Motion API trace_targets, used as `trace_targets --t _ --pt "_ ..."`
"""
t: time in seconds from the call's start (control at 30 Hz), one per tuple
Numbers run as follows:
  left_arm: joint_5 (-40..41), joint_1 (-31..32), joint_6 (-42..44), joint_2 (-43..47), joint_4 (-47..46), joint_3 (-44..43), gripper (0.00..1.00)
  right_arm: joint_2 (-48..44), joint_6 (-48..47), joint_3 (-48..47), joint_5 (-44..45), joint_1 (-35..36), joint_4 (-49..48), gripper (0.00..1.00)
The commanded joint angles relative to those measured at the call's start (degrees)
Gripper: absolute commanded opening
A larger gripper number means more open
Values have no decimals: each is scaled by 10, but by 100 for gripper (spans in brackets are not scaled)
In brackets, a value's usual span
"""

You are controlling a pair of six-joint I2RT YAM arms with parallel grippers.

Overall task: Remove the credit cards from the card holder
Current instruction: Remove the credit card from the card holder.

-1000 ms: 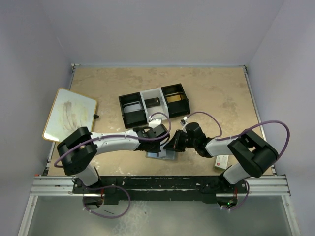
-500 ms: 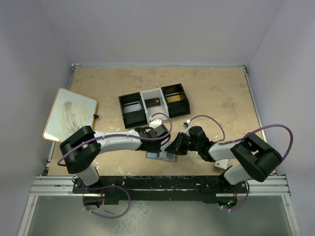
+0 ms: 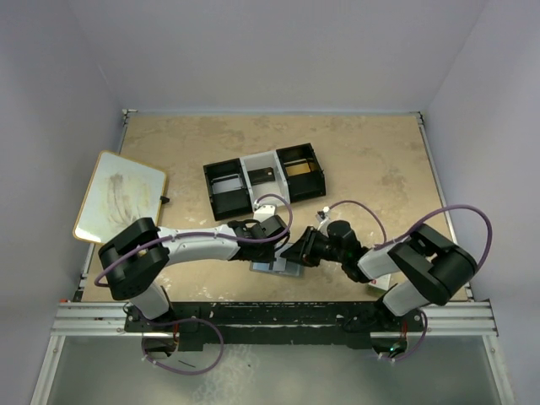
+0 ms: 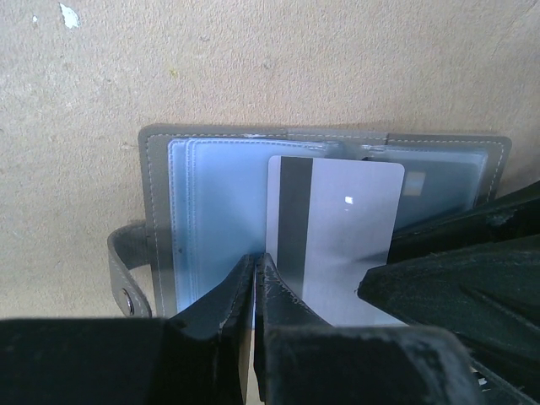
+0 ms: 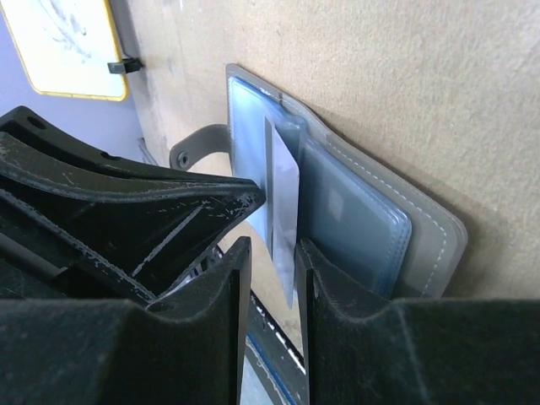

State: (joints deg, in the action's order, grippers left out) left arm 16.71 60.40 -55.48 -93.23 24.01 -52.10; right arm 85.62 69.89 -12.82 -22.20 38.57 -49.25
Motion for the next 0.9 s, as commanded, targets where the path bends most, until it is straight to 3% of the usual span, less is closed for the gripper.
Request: trace_targets --t 0.0,0.27,0.63,0.87 --pt "-5 1 -9 2 -8 12 0 35 21 16 -17 0 -133 30" --pt "-4 1 -7 10 -8 15 0 77 30 17 -32 1 -178 24" --pt "-7 2 -10 18 -13 12 0 100 24 -21 -42 7 -144 22" --pt "-3 1 -13 24 -7 18 0 82 4 -33 -28 8 -75 5"
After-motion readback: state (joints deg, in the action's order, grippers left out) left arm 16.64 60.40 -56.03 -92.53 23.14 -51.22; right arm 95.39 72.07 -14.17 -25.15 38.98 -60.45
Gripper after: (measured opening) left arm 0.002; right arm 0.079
